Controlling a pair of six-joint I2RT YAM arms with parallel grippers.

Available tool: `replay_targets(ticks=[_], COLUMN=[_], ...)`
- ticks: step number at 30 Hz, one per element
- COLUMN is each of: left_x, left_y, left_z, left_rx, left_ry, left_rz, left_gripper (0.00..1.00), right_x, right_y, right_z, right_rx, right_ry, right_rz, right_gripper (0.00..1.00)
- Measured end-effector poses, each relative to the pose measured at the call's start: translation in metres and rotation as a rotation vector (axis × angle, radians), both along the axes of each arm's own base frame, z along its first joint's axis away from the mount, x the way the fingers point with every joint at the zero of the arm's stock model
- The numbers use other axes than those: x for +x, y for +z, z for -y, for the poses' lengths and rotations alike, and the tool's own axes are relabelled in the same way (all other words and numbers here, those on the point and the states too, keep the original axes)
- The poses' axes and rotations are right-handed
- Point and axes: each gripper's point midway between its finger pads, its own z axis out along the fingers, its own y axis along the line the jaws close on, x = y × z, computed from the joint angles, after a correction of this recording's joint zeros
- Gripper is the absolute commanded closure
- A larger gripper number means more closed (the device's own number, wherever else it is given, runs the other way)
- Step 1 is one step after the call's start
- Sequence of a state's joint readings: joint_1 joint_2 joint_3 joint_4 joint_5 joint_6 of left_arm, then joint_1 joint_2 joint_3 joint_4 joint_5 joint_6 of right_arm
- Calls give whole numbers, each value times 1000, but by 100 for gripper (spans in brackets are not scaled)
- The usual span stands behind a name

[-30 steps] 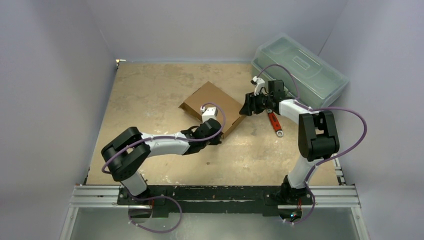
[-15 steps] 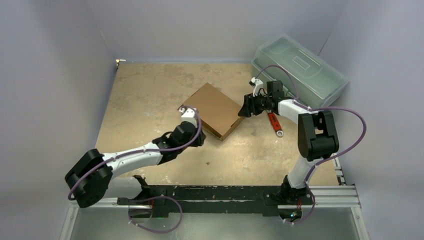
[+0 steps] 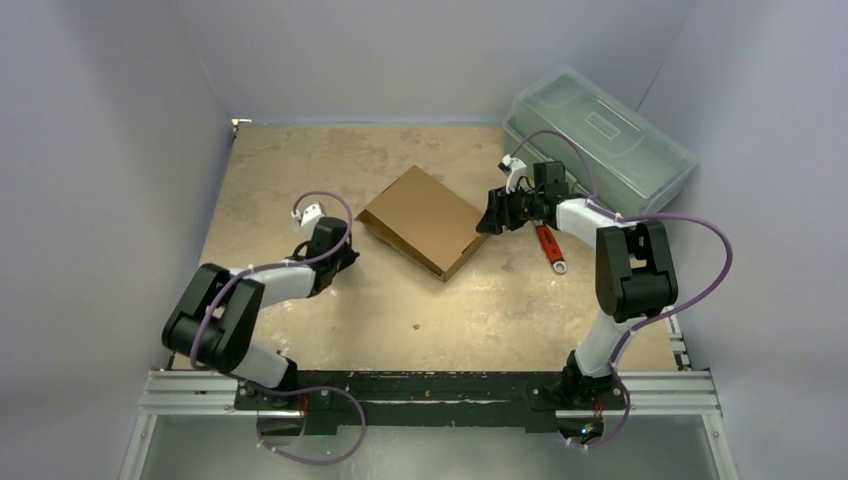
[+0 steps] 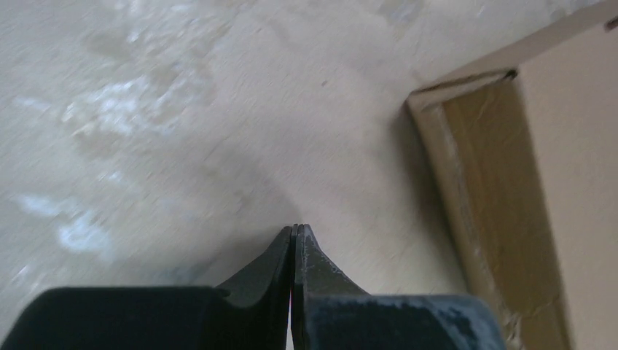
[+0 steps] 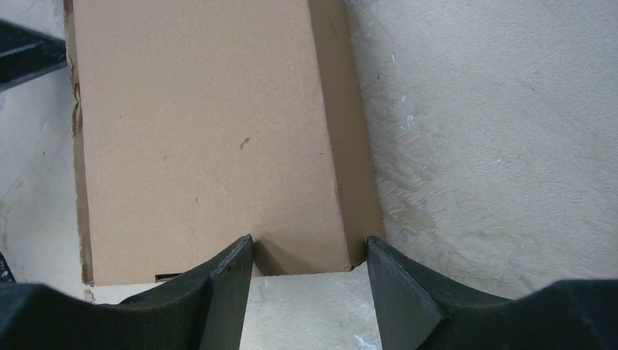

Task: Fold the paper box
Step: Close the paper box at the center of the board.

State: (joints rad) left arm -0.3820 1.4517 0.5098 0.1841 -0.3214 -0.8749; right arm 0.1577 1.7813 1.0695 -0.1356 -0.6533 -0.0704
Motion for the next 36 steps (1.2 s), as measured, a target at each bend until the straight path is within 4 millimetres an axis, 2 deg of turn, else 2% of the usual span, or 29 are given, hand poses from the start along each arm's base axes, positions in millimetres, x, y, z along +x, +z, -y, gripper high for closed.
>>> replay_targets(ticks=[4, 11, 14, 17, 19, 22, 23, 26, 28, 31, 35, 36], left_x=[35, 112, 126, 122, 107, 77, 68, 49, 45, 47, 61, 66], left_y=[1, 15, 28, 36, 40, 51, 56, 65, 67, 65, 57, 54], left_z=[15, 57, 66, 62, 50, 31, 26, 19, 23, 37, 62, 68], left_rx=[-43, -88, -88, -64, -38, -14, -14, -42, -77, -140, -208, -222], left_ry=[-12, -97, -138, -145, -124, -92, -84, -80, -104, -168, -250, -266], left_rz=[10, 33, 57, 66, 63, 68, 81, 114, 132, 144, 129, 125], left_gripper=[100, 100, 100, 97, 91, 59, 45, 21, 14, 11, 10, 6], right_x=[0, -1, -2, -2, -3, -2, -2, -2, -2, -2, -3, -3], right_y=[0, -1, -2, -2, -2, -2, -2, -2, -2, -2, -2, -2], right_z=[0, -3, -3, -3, -3, -4, -3, -3, -3, -4, -4, -4], right_rx=[0, 11, 11, 10, 10, 9, 9, 6, 4, 3, 2, 2], right_ry=[1, 13, 14, 15, 16, 17, 17, 22, 25, 30, 34, 34], right_rz=[-1, -13, -18, -18, -18, -17, -16, -11, -7, -5, -3, -3], right_gripper=[40, 40, 40, 40, 39, 38, 38, 36, 36, 36, 36, 36])
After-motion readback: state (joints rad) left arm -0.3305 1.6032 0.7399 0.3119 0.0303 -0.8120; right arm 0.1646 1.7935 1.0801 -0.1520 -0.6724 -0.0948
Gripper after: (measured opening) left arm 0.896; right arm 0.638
